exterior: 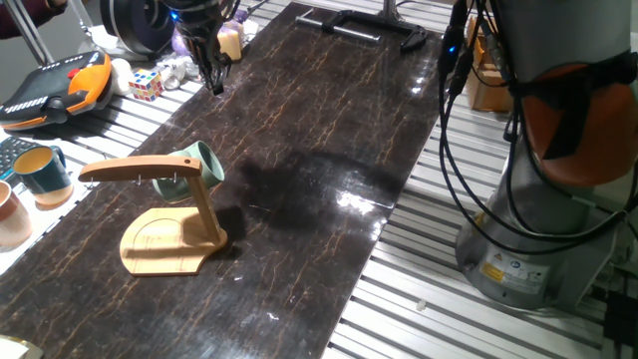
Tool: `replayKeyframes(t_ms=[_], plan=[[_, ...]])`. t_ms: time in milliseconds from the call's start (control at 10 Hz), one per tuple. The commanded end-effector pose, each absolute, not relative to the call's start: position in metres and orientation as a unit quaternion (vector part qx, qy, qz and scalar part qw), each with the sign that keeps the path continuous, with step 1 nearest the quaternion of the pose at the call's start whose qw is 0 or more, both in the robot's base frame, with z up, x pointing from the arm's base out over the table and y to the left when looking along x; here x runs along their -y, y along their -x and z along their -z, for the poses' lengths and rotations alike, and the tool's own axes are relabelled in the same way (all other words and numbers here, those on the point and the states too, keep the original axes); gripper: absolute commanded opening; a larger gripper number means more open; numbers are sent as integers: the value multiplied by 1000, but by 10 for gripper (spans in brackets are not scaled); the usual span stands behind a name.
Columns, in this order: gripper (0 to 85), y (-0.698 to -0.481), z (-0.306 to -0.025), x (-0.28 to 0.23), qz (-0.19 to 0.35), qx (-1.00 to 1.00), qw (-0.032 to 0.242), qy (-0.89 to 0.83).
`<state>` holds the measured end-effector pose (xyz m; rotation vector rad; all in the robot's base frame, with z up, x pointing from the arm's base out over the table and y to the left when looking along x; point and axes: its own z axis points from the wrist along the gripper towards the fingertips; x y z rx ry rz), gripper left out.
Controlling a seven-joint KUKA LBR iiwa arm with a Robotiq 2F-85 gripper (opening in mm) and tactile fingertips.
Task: Put the cup on the cup rack
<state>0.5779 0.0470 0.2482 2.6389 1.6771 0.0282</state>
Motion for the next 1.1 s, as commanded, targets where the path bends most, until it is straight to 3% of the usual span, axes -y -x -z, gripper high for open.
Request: replayKeyframes(t_ms=[0,1000], plan=[[10,-577,-249,-47,-7,-540,10,-841],[10,-576,-250,-45,-17,-558,5,-830]])
